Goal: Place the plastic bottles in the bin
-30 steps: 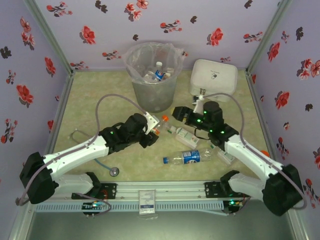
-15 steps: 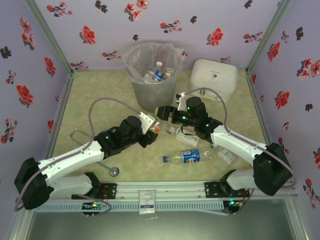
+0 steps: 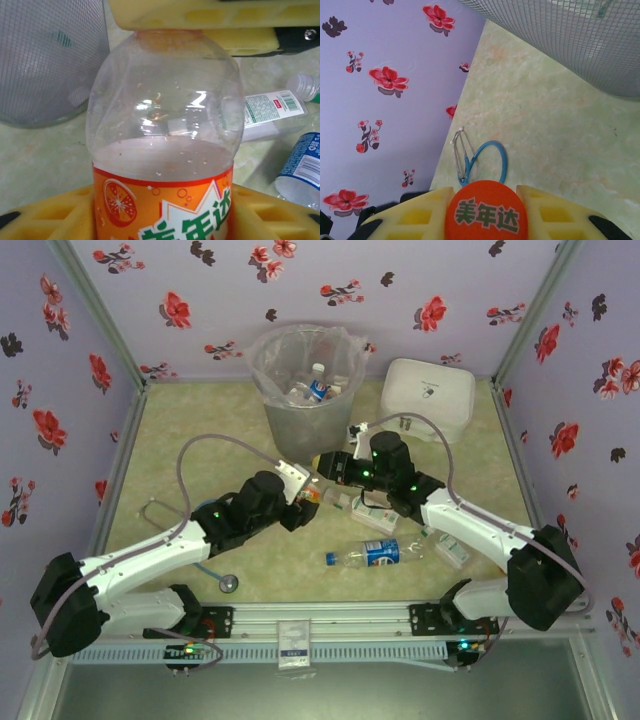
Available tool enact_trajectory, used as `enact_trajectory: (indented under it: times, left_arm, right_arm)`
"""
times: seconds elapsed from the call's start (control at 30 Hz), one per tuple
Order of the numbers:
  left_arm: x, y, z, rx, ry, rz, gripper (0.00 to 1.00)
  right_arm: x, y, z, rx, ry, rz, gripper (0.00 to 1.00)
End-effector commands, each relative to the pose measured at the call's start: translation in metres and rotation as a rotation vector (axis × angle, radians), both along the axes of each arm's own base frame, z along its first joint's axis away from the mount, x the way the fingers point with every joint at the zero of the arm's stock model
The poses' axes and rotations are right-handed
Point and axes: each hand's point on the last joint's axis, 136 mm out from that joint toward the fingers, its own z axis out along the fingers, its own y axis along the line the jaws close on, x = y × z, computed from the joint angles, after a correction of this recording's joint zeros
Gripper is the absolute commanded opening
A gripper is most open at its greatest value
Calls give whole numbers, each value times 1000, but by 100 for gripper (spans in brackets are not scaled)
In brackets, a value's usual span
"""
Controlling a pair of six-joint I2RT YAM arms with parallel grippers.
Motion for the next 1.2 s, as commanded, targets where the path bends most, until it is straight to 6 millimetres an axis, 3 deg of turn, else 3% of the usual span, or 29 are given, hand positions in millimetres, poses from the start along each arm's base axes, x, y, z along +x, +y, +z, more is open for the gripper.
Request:
enact_trajectory:
  times: [0.0, 0.07, 0.2, 0.4, 0.47, 0.57, 0.63, 0.83, 0.97, 1.17]
  left_arm:
    - [9, 9, 17, -39, -47, 65, 74]
    - [8, 14, 20, -32, -47, 76, 86]
    - [-1, 31, 20, -33, -36, 102, 98]
    - [-3, 79, 15, -57, -36, 268, 100]
    - [5, 106, 14, -70, -34, 408, 100]
    - [10, 146, 3, -117, 30, 602, 100]
    - [7, 156, -6, -148, 72, 632, 100]
    - [-2, 163, -16, -118, 111, 631, 100]
    - [-5, 161, -19, -96, 137, 619, 100]
    - [-6, 161, -21, -114, 149, 625, 100]
  right_arm:
    - [6, -5, 21, -48, -75, -12, 22]
    - [10, -16, 38, -74, -115, -28, 17]
    - [18, -44, 87, -134, -228, -72, 13]
    - [37, -93, 192, -150, -486, -264, 11]
    - [44, -104, 228, -136, -576, -328, 9]
    - [62, -114, 263, -145, -686, -410, 8]
    - [79, -116, 276, -155, -742, -449, 5]
    - [147, -91, 278, -179, -847, -458, 0]
    - [195, -65, 254, -230, -856, -423, 0]
    - [249, -36, 205, -321, -847, -367, 0]
